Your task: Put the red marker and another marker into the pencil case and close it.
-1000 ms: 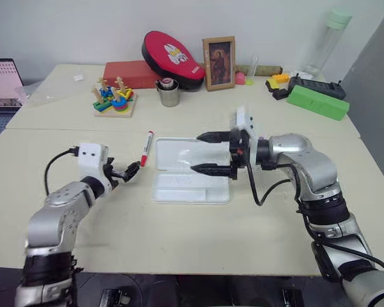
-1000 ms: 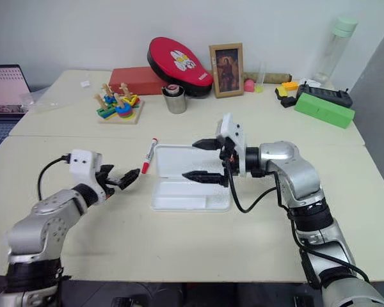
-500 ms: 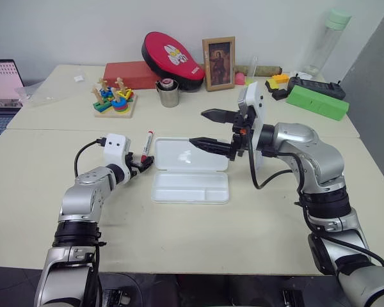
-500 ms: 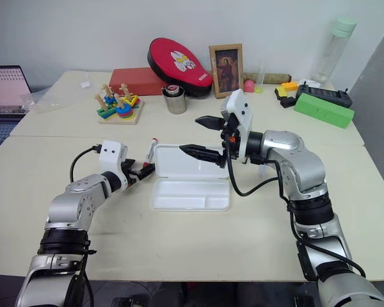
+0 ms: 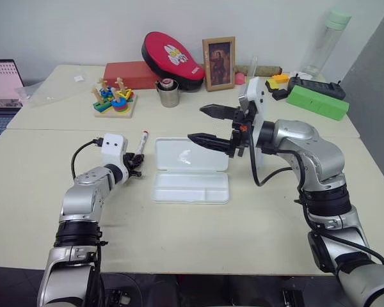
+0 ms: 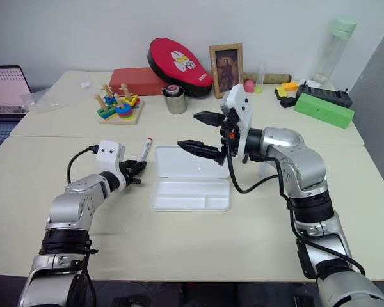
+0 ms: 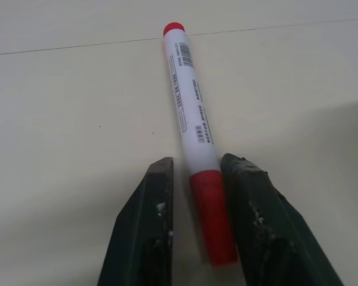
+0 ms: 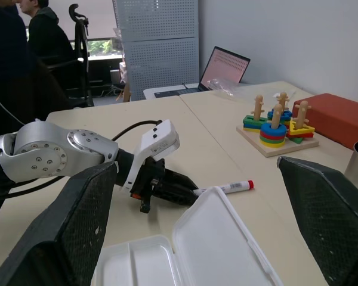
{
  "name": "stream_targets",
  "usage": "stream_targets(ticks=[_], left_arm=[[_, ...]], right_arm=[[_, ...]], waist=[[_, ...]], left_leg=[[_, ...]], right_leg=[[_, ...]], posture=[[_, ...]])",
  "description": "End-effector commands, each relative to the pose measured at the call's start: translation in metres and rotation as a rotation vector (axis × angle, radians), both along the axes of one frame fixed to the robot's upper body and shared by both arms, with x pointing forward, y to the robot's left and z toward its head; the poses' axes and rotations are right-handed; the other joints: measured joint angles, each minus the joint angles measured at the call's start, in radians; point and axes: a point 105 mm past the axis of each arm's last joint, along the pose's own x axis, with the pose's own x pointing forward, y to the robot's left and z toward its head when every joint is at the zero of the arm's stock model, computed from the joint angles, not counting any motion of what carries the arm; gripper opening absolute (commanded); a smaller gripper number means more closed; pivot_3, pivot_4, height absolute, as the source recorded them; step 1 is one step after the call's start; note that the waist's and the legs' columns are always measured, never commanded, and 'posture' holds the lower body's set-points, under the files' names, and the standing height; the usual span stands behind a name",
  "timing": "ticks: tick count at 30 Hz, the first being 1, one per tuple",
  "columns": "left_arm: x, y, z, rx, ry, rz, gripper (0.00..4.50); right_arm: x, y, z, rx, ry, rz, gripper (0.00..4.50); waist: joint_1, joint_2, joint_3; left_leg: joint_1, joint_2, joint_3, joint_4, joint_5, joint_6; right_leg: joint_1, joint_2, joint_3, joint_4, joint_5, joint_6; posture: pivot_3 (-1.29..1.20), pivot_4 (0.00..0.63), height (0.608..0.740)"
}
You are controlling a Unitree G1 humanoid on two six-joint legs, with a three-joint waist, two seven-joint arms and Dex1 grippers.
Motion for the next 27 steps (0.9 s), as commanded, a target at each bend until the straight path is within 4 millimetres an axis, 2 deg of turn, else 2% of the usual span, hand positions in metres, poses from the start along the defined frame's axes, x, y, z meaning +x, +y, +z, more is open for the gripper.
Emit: stream_targets(ticks=[1, 3, 5, 6, 8, 9, 11, 14, 16, 18, 22, 27], left_arm=[[-0.005, 0.009, -0.014, 0.029, 0.035, 0.047, 0.46], [-0.002, 0.016, 0.001, 0.05, -0.034, 0.086, 0.43], [0.0, 0.017, 0.029, 0.047, -0.155, 0.09, 0.43], [0.0, 0.015, 0.05, 0.019, -0.238, 0.08, 0.43], [-0.016, -0.006, 0.116, 0.002, -0.458, -0.109, 0.43], [-0.028, -0.021, 0.134, 0.026, -0.508, -0.227, 0.43], [-0.053, -0.054, 0.148, 0.088, -0.523, -0.478, 0.43], [-0.082, -0.093, 0.145, 0.185, -0.465, -0.788, 0.43], [-0.093, -0.106, 0.129, 0.29, -0.378, -0.948, 0.43], [-0.097, -0.109, 0.11, 0.368, -0.293, -1.053, 0.43], [-0.086, -0.097, 0.069, 0.574, -0.136, -1.155, 0.43], [-0.063, -0.096, 0.049, 0.622, -0.09, -1.209, 0.43]], right_arm=[[-0.005, 0.0, 0.017, 0.032, -0.064, 0.027, 4.5], [-0.008, -0.001, 0.018, 0.03, -0.07, 0.045, 4.5], [-0.012, -0.004, 0.02, 0.034, -0.071, 0.063, 4.5], [-0.014, -0.006, 0.022, 0.035, -0.072, 0.07, 4.5], [-0.024, -0.018, 0.03, 0.057, -0.069, 0.106, 4.5], [-0.028, -0.023, 0.033, 0.066, -0.069, 0.122, 4.5], [-0.033, -0.031, 0.037, 0.072, -0.068, 0.134, 4.5], [-0.033, -0.041, 0.036, 0.058, -0.064, 0.122, 4.5], [-0.031, -0.046, 0.032, 0.043, -0.06, 0.107, 4.5], [-0.028, -0.05, 0.029, 0.027, -0.059, 0.087, 4.5], [-0.023, -0.056, 0.022, 0.004, -0.06, 0.039, 4.5], [-0.025, -0.063, 0.012, -0.014, -0.054, -0.019, 4.5]], waist=[[-0.001, 0.0, 0.0], [-0.002, 0.0, 0.0], [-0.002, 0.0, 0.0], [-0.002, 0.0, 0.0], [-0.002, -0.001, 0.001], [-0.002, -0.003, 0.002], [0.002, -0.003, 0.002], [0.003, 0.0, 0.001], [0.002, 0.0, 0.001], [-0.002, 0.001, 0.002], [-0.01, 0.001, 0.002], [-0.003, 0.001, 0.002]], left_leg=[[0.0, 0.0, 0.0, 0.0, 0.0, 0.0], [0.0, 0.0, 0.0, 0.0, 0.0, 0.0], [0.0, 0.0, 0.0, 0.0, 0.0, 0.0], [0.0, 0.0, 0.0, 0.0, 0.0, 0.0], [-0.001, 0.0, 0.0, 0.0, 0.0, 0.0], [-0.003, 0.0, -0.001, 0.0, 0.0, -0.001], [-0.005, 0.0, -0.001, -0.002, 0.001, -0.001], [-0.002, 0.0, 0.0, -0.003, 0.0, -0.001], [-0.001, 0.0, 0.0, -0.003, 0.0, -0.001], [-0.001, 0.0, 0.0, -0.003, 0.0, -0.001], [-0.001, 0.001, 0.002, -0.003, 0.0, 0.0], [-0.002, 0.001, 0.003, -0.003, 0.0, 0.0]], right_leg=[[0.0, 0.0, 0.0, 0.0, 0.0, 0.0], [0.0, 0.0, 0.0, 0.0, 0.0, 0.0], [0.0, 0.0, 0.0, 0.0, 0.0, 0.0], [0.0, 0.0, 0.0, 0.0, 0.0, 0.0], [-0.002, 0.0, 0.0, 0.0, 0.0, 0.0], [-0.003, 0.0, -0.001, 0.0, 0.0, 0.0], [-0.004, 0.0, -0.001, -0.001, 0.0, 0.0], [0.0, 0.0, -0.001, -0.006, 0.0, 0.0], [0.002, -0.001, -0.001, -0.007, 0.0, 0.0], [0.001, 0.0, 0.0, -0.008, -0.001, 0.001], [-0.001, 0.0, 0.002, -0.007, -0.001, 0.001], [-0.002, 0.0, 0.002, -0.007, -0.001, 0.0]], posture=[[0.0, 0.15, 0.74], [0.0, 0.15, 0.74], [0.0, 0.15, 0.74], [0.0, 0.15, 0.74], [0.0, 0.15, 0.74], [0.0, 0.15, 0.74], [0.0, 0.15, 0.74], [0.0, 0.15, 0.74], [0.0, 0.15, 0.74], [0.0, 0.15, 0.74], [0.0, 0.15, 0.74], [0.0, 0.15, 0.74]])
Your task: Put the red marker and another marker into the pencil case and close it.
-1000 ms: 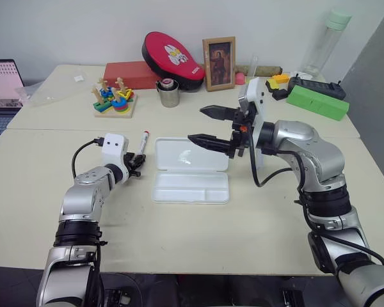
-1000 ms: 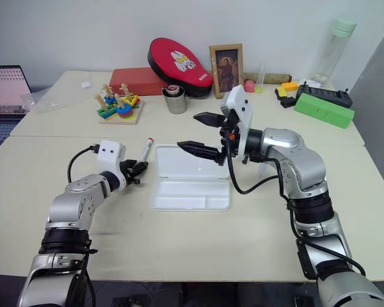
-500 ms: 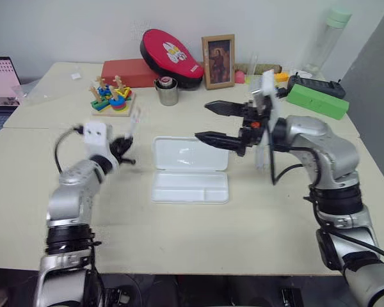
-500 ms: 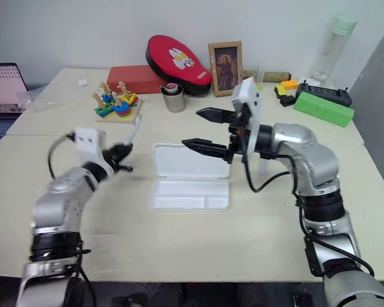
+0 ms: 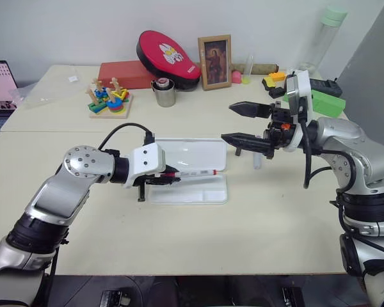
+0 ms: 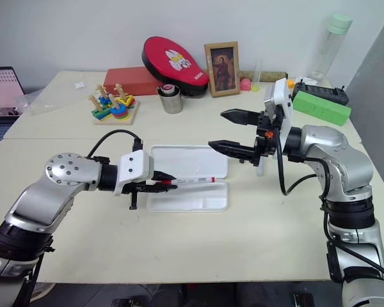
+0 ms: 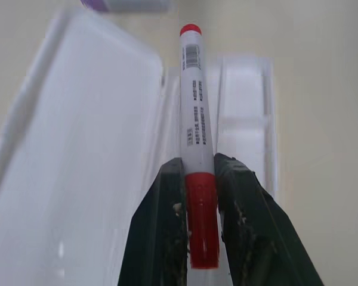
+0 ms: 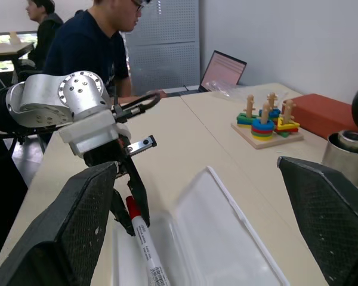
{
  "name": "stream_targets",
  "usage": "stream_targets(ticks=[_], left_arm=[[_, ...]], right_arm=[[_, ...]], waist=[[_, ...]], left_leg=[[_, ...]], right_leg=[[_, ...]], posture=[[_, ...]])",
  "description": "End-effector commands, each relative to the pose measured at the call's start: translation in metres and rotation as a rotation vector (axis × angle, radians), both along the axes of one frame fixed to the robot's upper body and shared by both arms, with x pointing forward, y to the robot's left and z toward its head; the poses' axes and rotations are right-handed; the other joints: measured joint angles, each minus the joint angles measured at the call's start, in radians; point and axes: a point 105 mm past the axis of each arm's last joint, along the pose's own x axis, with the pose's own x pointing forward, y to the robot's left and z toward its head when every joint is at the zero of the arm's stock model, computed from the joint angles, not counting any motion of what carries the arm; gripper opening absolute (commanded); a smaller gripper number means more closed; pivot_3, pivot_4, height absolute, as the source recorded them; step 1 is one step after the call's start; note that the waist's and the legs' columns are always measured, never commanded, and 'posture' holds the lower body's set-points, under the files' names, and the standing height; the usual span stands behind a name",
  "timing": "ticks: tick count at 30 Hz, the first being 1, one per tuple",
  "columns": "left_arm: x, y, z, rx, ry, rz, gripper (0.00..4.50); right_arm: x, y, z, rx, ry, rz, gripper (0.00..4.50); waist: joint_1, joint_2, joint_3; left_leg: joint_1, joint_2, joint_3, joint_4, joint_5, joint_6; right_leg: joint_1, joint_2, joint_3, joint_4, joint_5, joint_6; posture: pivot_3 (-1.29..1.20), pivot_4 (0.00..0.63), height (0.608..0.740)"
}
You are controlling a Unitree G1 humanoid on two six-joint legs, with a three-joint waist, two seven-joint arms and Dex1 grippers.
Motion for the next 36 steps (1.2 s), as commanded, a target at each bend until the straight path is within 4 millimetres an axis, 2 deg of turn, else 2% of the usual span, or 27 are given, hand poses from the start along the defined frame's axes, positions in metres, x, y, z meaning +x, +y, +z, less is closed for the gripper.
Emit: stream_targets(ticks=[1, 5, 7, 14, 18, 20, 23, 25, 28, 33, 36], left_arm=[[0.013, 0.0, -0.006, 0.057, -0.032, -0.048, 0.43], [0.02, -0.006, -0.013, 0.044, -0.004, -0.066, 0.43], [0.024, -0.006, -0.015, 0.062, -0.006, -0.061, 1.13], [0.026, -0.014, -0.008, 0.017, 0.002, -0.07, 2.48], [0.021, -0.027, 0.008, -0.081, -0.012, -0.094, 3.42], [0.02, -0.044, 0.028, -0.233, -0.025, -0.102, 3.86], [0.016, -0.067, 0.054, -0.442, -0.023, -0.09, 4.47], [0.016, -0.078, 0.06, -0.515, -0.031, -0.072, 4.47], [0.015, -0.091, 0.062, -0.578, -0.026, -0.046, 4.47], [0.014, -0.107, 0.067, -0.64, -0.035, -0.026, 4.47], [0.014, -0.11, 0.07, -0.658, -0.042, -0.023, 4.5]], right_arm=[[-0.008, -0.004, 0.006, 0.004, -0.055, -0.034, 4.5], [-0.01, -0.009, 0.0, 0.007, -0.035, -0.07, 4.5], [-0.01, -0.011, -0.003, 0.002, -0.025, -0.095, 4.5], [-0.003, -0.024, -0.011, -0.005, 0.013, -0.238, 4.5], [0.029, -0.048, -0.028, -0.001, 0.108, -0.518, 4.5], [0.046, -0.062, -0.044, -0.024, 0.178, -0.701, 4.5], [0.06, -0.075, -0.07, -0.095, 0.223, -0.948, 4.5], [0.063, -0.075, -0.085, -0.121, 0.239, -1.064, 4.5], [0.065, -0.067, -0.104, -0.122, 0.298, -1.151, 4.5], [0.067, -0.064, -0.127, -0.176, 0.344, -1.217, 4.5], [0.07, -0.068, -0.131, -0.198, 0.329, -1.247, 3.66]], waist=[[0.003, 0.0, 0.0], [0.003, 0.0, 0.0], [0.003, 0.0, 0.0], [0.001, 0.0, 0.0], [0.002, 0.0, 0.0], [0.002, 0.0, 0.0], [0.002, 0.0, 0.0], [0.002, 0.0, 0.0], [-0.001, 0.0, 0.0], [0.0, 0.0, 0.0], [0.0, 0.0, 0.0]], left_leg=[[-0.001, 0.0, 0.0, 0.0, 0.0, 0.0], [-0.002, 0.0, 0.0, -0.001, 0.0, 0.0], [-0.002, 0.0, 0.0, 0.0, 0.0, 0.0], [-0.001, 0.0, 0.0, 0.001, 0.0, 0.0], [-0.001, 0.0, -0.001, 0.001, 0.0, 0.0], [-0.001, 0.0, -0.001, 0.001, 0.0, 0.0], [-0.001, 0.0, -0.001, 0.002, 0.0, 0.0], [-0.001, 0.0, -0.001, 0.002, 0.0, 0.0], [-0.001, 0.0, -0.001, 0.002, 0.0, 0.0], [-0.001, 0.0, -0.001, 0.002, 0.0, 0.0], [-0.001, 0.0, -0.001, 0.002, 0.0, 0.0]], right_leg=[[-0.001, 0.0, 0.0, 0.0, 0.0, -0.001], [-0.002, 0.0, 0.0, 0.0, 0.0, -0.001], [-0.002, 0.0, 0.0, 0.001, 0.0, -0.001], [-0.002, 0.0, 0.0, 0.004, 0.0, -0.002], [-0.002, 0.0, 0.0, 0.005, 0.0, -0.002], [-0.002, 0.0, 0.0, 0.005, 0.0, -0.002], [-0.002, 0.0, 0.0, 0.007, 0.0, -0.002], [-0.002, 0.0, 0.0, 0.008, -0.001, -0.002], [-0.003, 0.0, 0.0, 0.008, -0.001, -0.002], [-0.003, 0.0, 0.0, 0.009, -0.001, -0.002], [-0.003, 0.0, 0.0, 0.009, -0.001, -0.002]], posture=[[0.0, 0.15, 0.74], [0.0, 0.15, 0.74], [0.0, 0.15, 0.74], [0.0, 0.15, 0.74], [0.0, 0.15, 0.74], [0.0, 0.15, 0.74], [0.0, 0.15, 0.74], [0.0, 0.15, 0.74], [0.0, 0.15, 0.74], [0.0, 0.15, 0.74], [0.0, 0.15, 0.74]])
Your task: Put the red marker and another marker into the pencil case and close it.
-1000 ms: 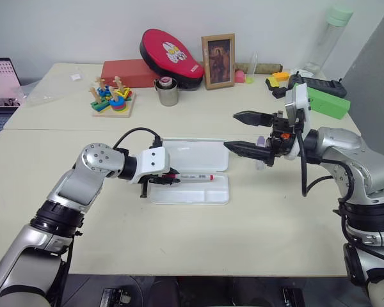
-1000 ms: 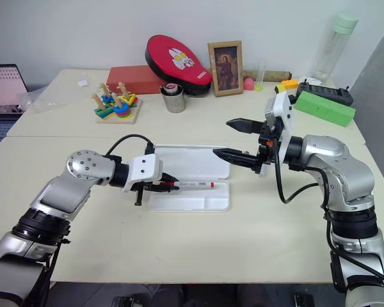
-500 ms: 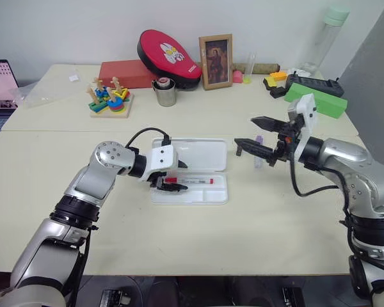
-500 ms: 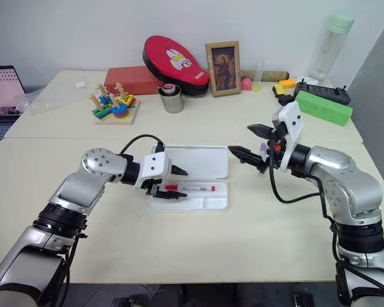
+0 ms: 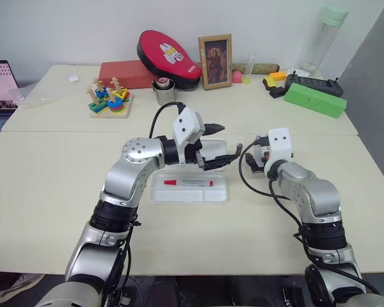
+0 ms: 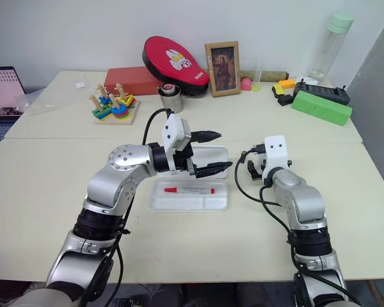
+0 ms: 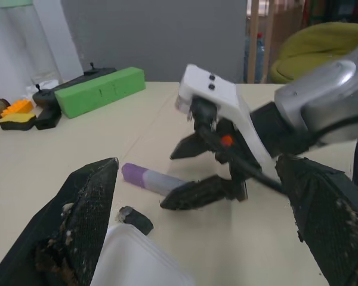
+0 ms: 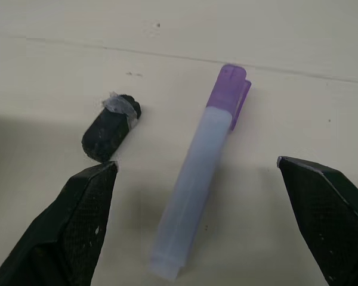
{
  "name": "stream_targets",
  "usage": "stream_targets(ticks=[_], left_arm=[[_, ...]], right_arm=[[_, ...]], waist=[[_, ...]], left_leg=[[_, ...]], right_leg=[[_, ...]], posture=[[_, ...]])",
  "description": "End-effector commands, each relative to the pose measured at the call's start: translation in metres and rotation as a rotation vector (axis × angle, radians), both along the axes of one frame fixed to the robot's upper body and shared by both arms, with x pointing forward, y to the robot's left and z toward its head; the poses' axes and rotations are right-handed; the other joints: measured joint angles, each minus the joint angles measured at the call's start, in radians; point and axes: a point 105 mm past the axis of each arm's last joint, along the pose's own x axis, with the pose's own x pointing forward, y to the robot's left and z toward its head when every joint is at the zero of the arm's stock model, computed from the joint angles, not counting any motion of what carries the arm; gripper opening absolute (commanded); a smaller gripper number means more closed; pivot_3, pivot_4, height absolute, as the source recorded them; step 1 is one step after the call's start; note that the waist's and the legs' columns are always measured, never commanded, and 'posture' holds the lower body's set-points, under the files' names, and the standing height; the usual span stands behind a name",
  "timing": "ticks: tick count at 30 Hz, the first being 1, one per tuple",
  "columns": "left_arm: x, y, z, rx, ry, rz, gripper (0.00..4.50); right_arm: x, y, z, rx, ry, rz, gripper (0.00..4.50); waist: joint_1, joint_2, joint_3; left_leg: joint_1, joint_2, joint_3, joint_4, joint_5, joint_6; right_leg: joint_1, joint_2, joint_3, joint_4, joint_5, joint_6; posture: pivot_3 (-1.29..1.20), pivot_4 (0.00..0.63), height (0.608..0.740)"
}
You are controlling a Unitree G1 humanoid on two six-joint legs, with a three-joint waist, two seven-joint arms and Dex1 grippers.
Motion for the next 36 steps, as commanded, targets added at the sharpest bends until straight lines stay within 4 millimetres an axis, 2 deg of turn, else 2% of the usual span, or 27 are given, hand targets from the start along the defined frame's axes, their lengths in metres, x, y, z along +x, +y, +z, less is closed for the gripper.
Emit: stream_targets(ticks=[1, 3, 10, 11, 16, 19, 22, 24, 27, 29, 32, 36], left_arm=[[-0.004, -0.005, 0.016, -0.04, -0.056, -0.001, 4.5], [-0.003, -0.004, 0.018, -0.048, -0.056, 0.006, 4.5], [0.0, -0.003, 0.021, -0.059, -0.067, 0.027, 4.5], [0.0, -0.004, 0.02, -0.055, -0.069, 0.027, 4.5], [0.001, 0.004, 0.026, -0.074, -0.074, 0.067, 4.5], [-0.002, 0.027, 0.035, -0.097, -0.082, 0.129, 4.5], [-0.011, 0.061, 0.04, -0.104, -0.07, 0.21, 4.5], [-0.023, 0.085, 0.038, -0.085, -0.056, 0.256, 4.5], [-0.046, 0.127, 0.023, -0.047, 0.006, 0.358, 4.5], [-0.06, 0.146, 0.012, -0.01, 0.043, 0.413, 4.5], [-0.089, 0.173, -0.014, 0.064, 0.124, 0.487, 4.5], [-0.111, 0.191, -0.031, 0.132, 0.179, 0.536, 4.5]], right_arm=[[0.004, -0.01, 0.006, -0.04, -0.037, -0.042, 3.45], [0.005, -0.009, 0.006, -0.035, -0.037, -0.036, 3.06], [0.008, -0.009, 0.012, -0.007, -0.055, -0.043, 1.23], [0.008, -0.01, 0.014, 0.002, -0.065, -0.046, 1.11], [0.014, -0.013, 0.035, 0.048, -0.147, -0.048, 1.09], [0.02, -0.003, 0.072, 0.063, -0.297, 0.043, 1.09], [0.015, 0.028, 0.114, 0.077, -0.454, 0.267, 1.09], [0.006, 0.051, 0.132, 0.101, -0.512, 0.441, 1.09], [-0.022, 0.09, 0.147, 0.124, -0.531, 0.776, 1.09], [-0.038, 0.106, 0.143, 0.104, -0.495, 0.953, 1.09], [-0.061, 0.131, 0.109, -0.018, -0.317, 1.227, 1.09], [-0.076, 0.149, 0.075, -0.119, -0.159, 1.388, 1.09]], waist=[[0.0, 0.0, 0.0], [0.0, 0.0, 0.0], [-0.001, 0.0, 0.0], [-0.001, 0.0, 0.0], [-0.001, 0.0, 0.0], [-0.004, 0.0, 0.0], [-0.024, 0.0, 0.0], [-0.03, 0.0, 0.0], [-0.038, 0.0, 0.0], [-0.04, 0.0, 0.0], [-0.029, 0.0, 0.0], [-0.014, -0.001, 0.0]], left_leg=[[0.0, 0.0, 0.0, 0.0, 0.0, 0.0], [0.0, 0.0, 0.0, 0.0, 0.0, 0.0], [0.0, 0.0, 0.0, 0.0, 0.0, 0.0], [0.0, 0.0, 0.0, 0.0, 0.0, 0.0], [0.0, 0.0, 0.0, 0.0, 0.0, 0.0], [0.0, 0.0, 0.0, 0.0, 0.0, 0.0], [0.0, 0.0, 0.001, -0.001, 0.0, 0.0], [0.0, 0.0, 0.001, -0.002, 0.0, 0.0], [0.001, 0.001, 0.001, -0.003, 0.0, 0.0], [0.001, 0.001, 0.0, -0.003, 0.0, 0.0], [0.001, 0.001, 0.0, -0.002, 0.0, 0.0], [0.002, 0.001, -0.001, -0.002, 0.0, 0.0]], right_leg=[[0.0, 0.0, 0.0, 0.0, 0.0, 0.0], [0.0, 0.0, 0.0, 0.0, 0.0, 0.0], [0.0, 0.0, 0.0, 0.0, 0.0, 0.0], [0.0, 0.0, 0.0, 0.0, 0.0, 0.0], [0.0, 0.0, 0.0, 0.0, 0.0, 0.0], [0.0, 0.0, 0.0, 0.0, 0.0, 0.0], [-0.001, 0.0, 0.001, 0.0, 0.0, 0.0], [-0.001, 0.0, 0.001, 0.0, 0.0, 0.0], [0.0, 0.0, 0.001, -0.001, -0.001, 0.0], [0.0, 0.0, 0.0, -0.001, -0.001, 0.0], [0.0, 0.0, 0.0, -0.001, -0.001, -0.001], [0.001, -0.001, -0.002, -0.001, -0.003, -0.003]], posture=[[0.0, 0.15, 0.74], [0.0, 0.15, 0.74], [0.0, 0.15, 0.74], [0.0, 0.15, 0.74], [0.0, 0.15, 0.74], [0.0, 0.15, 0.74], [0.0, 0.15, 0.74], [0.0, 0.15, 0.74], [0.0, 0.15, 0.74], [0.0, 0.15, 0.74], [0.0, 0.15, 0.74], [0.0, 0.15, 0.74]])
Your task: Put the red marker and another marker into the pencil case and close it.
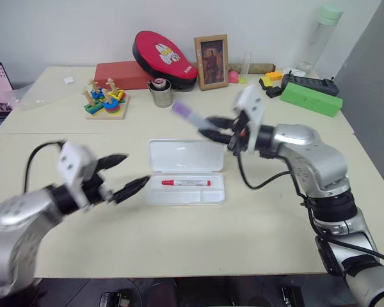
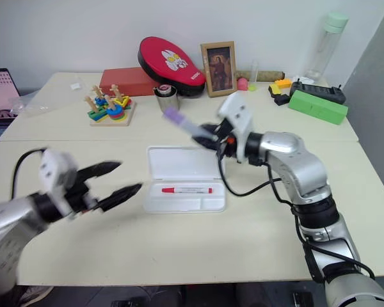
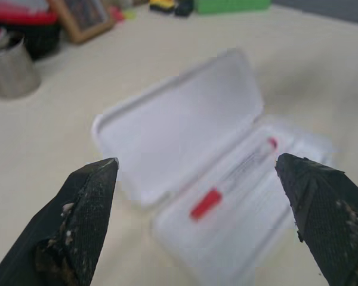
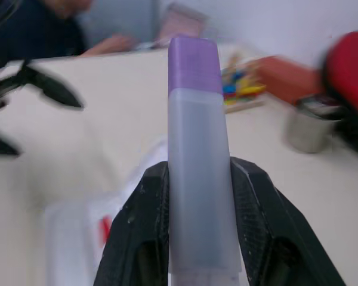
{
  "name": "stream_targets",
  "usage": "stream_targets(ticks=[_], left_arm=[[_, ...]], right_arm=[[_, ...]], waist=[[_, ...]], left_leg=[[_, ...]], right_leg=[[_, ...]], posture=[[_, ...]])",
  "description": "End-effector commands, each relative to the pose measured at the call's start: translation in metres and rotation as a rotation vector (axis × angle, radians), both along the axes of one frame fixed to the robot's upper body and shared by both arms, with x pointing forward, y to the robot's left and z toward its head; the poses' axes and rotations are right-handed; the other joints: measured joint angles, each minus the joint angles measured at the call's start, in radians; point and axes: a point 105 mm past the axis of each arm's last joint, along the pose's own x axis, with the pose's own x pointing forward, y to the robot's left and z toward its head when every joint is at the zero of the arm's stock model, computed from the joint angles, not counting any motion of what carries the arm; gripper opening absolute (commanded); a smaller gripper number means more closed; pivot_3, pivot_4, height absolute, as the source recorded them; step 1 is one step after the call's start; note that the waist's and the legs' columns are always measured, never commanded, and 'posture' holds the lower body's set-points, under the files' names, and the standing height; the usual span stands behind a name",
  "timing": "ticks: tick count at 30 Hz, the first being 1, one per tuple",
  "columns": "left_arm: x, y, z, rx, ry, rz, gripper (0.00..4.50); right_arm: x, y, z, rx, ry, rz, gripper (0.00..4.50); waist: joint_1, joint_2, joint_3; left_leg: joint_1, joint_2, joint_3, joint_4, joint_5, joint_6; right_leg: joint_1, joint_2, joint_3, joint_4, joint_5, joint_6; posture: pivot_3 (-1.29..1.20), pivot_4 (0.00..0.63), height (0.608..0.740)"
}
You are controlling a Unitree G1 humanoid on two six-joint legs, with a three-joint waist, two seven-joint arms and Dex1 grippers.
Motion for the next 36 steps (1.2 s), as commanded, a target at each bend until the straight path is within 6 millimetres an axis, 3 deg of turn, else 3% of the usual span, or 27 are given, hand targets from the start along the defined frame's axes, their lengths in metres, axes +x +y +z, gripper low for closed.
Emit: stream_targets(ticks=[1, 6, 9, 20, 23, 27, 30, 33, 36], left_arm=[[-0.021, 0.007, 0.009, 0.07, -0.039, -0.003, 4.5], [-0.032, 0.003, 0.004, 0.07, -0.017, 0.001, 4.5], [-0.033, 0.0, 0.004, 0.066, -0.022, 0.005, 4.5], [-0.028, -0.012, 0.006, 0.052, -0.029, -0.01, 4.5], [-0.026, -0.015, 0.007, 0.051, -0.033, -0.02, 4.5], [-0.018, -0.019, 0.01, 0.051, -0.045, -0.044, 4.5], [-0.01, -0.026, 0.014, 0.034, -0.07, -0.066, 4.5], [0.001, -0.041, 0.023, -0.009, -0.112, -0.107, 4.5], [0.015, -0.059, 0.034, -0.06, -0.161, -0.159, 4.5]], right_arm=[[-0.022, 0.024, -0.03, -0.176, 0.027, 0.176, 1.09], [-0.023, 0.035, -0.07, -0.304, 0.04, 0.19, 1.09], [-0.02, 0.038, -0.081, -0.329, 0.044, 0.18, 1.09], [-0.009, 0.043, -0.096, -0.353, 0.052, 0.126, 1.09], [-0.011, 0.042, -0.095, -0.348, 0.054, 0.135, 1.83], [-0.006, 0.038, -0.079, -0.302, 0.039, 0.12, 2.77], [-0.002, 0.036, -0.055, -0.217, 0.008, 0.12, 3.49], [-0.007, 0.035, -0.007, -0.002, -0.033, 0.16, 4.06], [0.005, 0.017, 0.042, 0.219, -0.062, 0.062, 4.44]], waist=[[0.006, -0.001, 0.0], [0.009, -0.002, -0.001], [0.01, -0.002, -0.001], [0.007, -0.002, -0.001], [0.006, -0.002, -0.001], [0.006, -0.002, -0.001], [0.006, -0.002, -0.001], [0.009, -0.001, 0.0], [0.014, -0.002, 0.0]], left_leg=[[0.0, 0.0, 0.0, 0.0, 0.0, 0.0], [0.0, 0.0, 0.002, 0.001, 0.0, 0.0], [0.0, 0.001, 0.002, 0.0, 0.0, 0.0], [0.0, 0.001, 0.003, -0.001, 0.0, 0.0], [0.0, 0.001, 0.003, -0.001, 0.0, 0.0], [0.0, 0.001, 0.003, -0.001, 0.0, 0.0], [0.0, 0.001, 0.002, 0.0, 0.0, 0.0], [0.0, 0.001, 0.002, 0.0, 0.0, 0.0], [-0.001, 0.001, 0.001, 0.0, 0.0, 0.0]], right_leg=[[-0.001, 0.0, 0.0, 0.0, 0.0, 0.0], [-0.002, 0.0, 0.002, 0.0, -0.003, 0.002], [-0.002, 0.0, 0.002, 0.0, -0.002, 0.004], [-0.003, 0.0, 0.002, 0.0, -0.002, 0.004], [-0.003, 0.0, 0.002, 0.0, -0.002, 0.004], [-0.003, 0.0, 0.002, 0.0, -0.002, 0.004], [-0.003, 0.001, 0.002, 0.0, -0.002, 0.004], [-0.003, 0.001, 0.002, 0.0, -0.002, 0.004], [-0.002, 0.001, 0.001, 0.0, -0.001, 0.004]], posture=[[0.0, 0.15, 0.74], [0.0, 0.15, 0.74], [0.0, 0.15, 0.74], [0.0, 0.15, 0.74], [0.0, 0.15, 0.74], [0.0, 0.15, 0.74], [0.0, 0.15, 0.74], [0.0, 0.15, 0.74], [0.0, 0.15, 0.74]])
